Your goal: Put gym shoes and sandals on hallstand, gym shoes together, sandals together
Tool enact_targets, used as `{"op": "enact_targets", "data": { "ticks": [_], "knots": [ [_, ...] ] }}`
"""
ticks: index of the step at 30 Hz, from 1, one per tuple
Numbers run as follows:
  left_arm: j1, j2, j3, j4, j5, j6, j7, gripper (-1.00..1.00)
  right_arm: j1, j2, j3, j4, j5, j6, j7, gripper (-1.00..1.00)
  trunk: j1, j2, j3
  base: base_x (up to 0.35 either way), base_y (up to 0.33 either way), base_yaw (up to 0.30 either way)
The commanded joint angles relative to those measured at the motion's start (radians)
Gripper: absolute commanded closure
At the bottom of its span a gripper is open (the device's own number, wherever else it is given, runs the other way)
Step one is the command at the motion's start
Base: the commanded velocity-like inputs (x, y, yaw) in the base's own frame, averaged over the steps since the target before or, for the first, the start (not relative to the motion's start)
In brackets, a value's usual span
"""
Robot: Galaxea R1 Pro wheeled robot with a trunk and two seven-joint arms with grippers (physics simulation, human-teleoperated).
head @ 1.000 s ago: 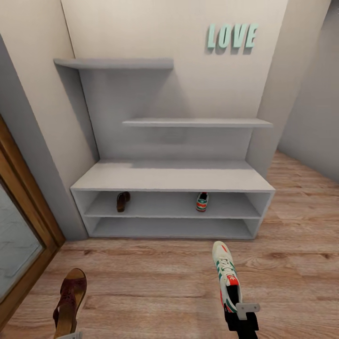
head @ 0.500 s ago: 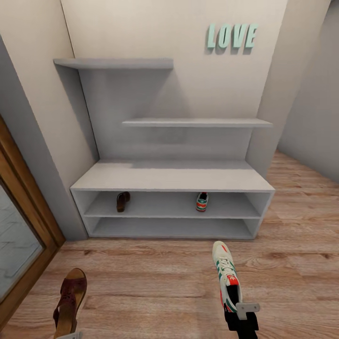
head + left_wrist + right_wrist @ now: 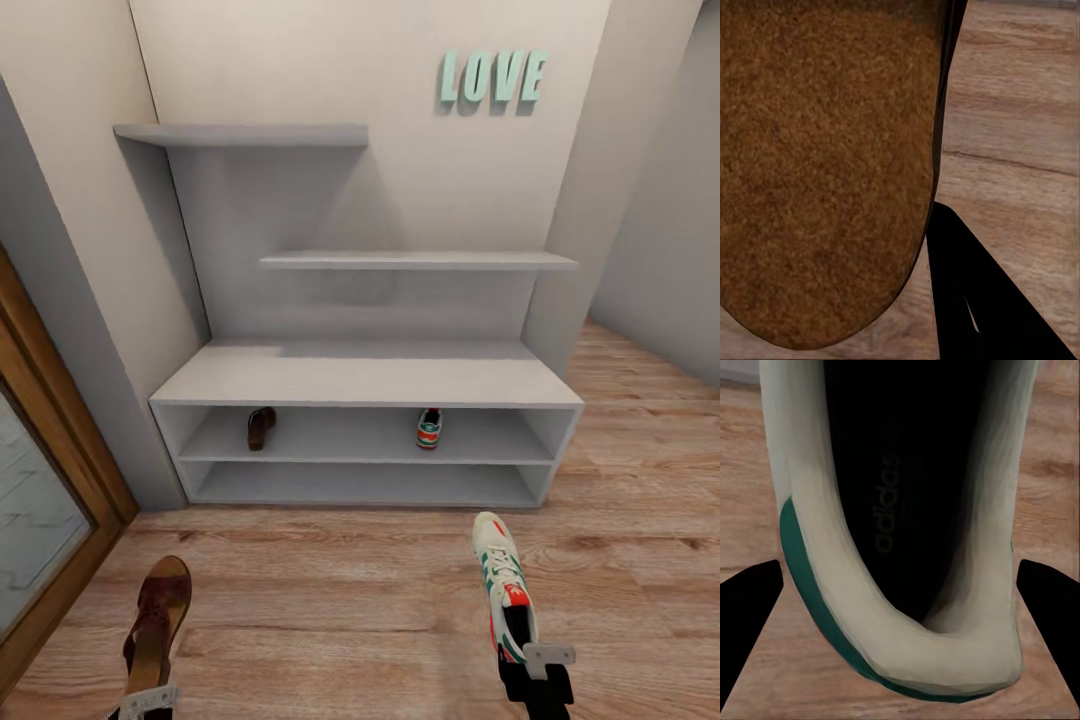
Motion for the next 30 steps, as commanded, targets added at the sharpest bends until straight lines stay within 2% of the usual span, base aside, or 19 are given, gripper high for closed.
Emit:
{"op": "enact_targets", "data": {
  "ticks": [1,4,7,9,13,18,20,22,23,26,29,30],
  "knots": [
    [-0.022,0.0,0.006,-0.006,-0.015,0.018,-0.003,1.0,-0.001,-0.012,0.011,0.0,-0.011,0.001,-0.008,1.0,0.0,0.0,-0.001,0.0,0.0,0.0],
    [-0.075,-0.001,-0.005,-0.016,-0.019,0.09,-0.002,1.0,-0.001,-0.034,0.003,0.0,-0.057,0.001,-0.006,1.0,0.0,0.0,-0.001,0.0,0.0,0.0],
    [-0.152,-0.006,-0.024,-0.022,-0.031,0.215,-0.001,1.0,-0.001,-0.055,0.0,0.0,-0.117,0.002,-0.005,1.0,0.0,0.0,-0.001,0.0,0.0,0.0],
    [-0.203,-0.013,-0.037,-0.023,-0.044,0.293,0.002,1.0,-0.001,-0.066,-0.001,0.0,-0.14,0.003,-0.005,1.0,0.0,0.0,-0.001,0.0,0.0,0.0],
    [-0.308,-0.023,-0.051,-0.025,-0.07,0.421,0.007,1.0,-0.001,-0.093,-0.003,0.0,-0.162,0.003,-0.006,1.0,0.0,0.0,-0.001,0.0,0.0,0.0],
    [-0.42,-0.039,-0.059,-0.025,-0.085,0.539,0.01,1.0,-0.001,-0.135,-0.023,0.001,-0.171,0.003,-0.008,1.0,0.0,0.0,-0.001,0.0,0.0,0.0],
    [-0.457,-0.045,-0.061,-0.025,-0.09,0.58,0.01,1.0,-0.001,-0.149,-0.054,0.001,-0.171,0.004,-0.008,1.0,0.0,0.0,-0.001,0.0,0.0,0.0],
    [-0.497,-0.048,-0.062,-0.028,-0.101,0.618,0.011,1.0,-0.001,-0.166,-0.116,0.001,-0.171,0.005,-0.008,1.0,0.0,0.0,-0.001,0.0,0.0,0.0],
    [-0.506,-0.048,-0.062,-0.03,-0.104,0.625,0.012,1.0,-0.001,-0.172,-0.133,0.001,-0.171,0.006,-0.008,1.0,0.0,0.0,-0.001,0.0,0.0,0.0],
    [-0.553,-0.05,-0.062,-0.042,-0.125,0.666,0.013,1.0,-0.001,-0.203,-0.242,0.002,-0.17,0.008,-0.006,1.0,0.0,0.0,-0.001,0.0,0.0,0.0],
    [-0.564,-0.049,-0.062,-0.046,-0.131,0.688,0.013,1.0,-0.001,-0.208,-0.277,0.002,-0.168,0.009,-0.004,1.0,0.0,0.0,-0.001,0.0,0.0,0.0],
    [-0.56,-0.047,-0.064,-0.048,-0.134,0.689,0.01,1.0,-0.001,-0.196,-0.287,0.002,-0.164,0.009,-0.001,1.0,0.0,0.0,-0.001,0.0,0.0,0.0]
  ]
}}
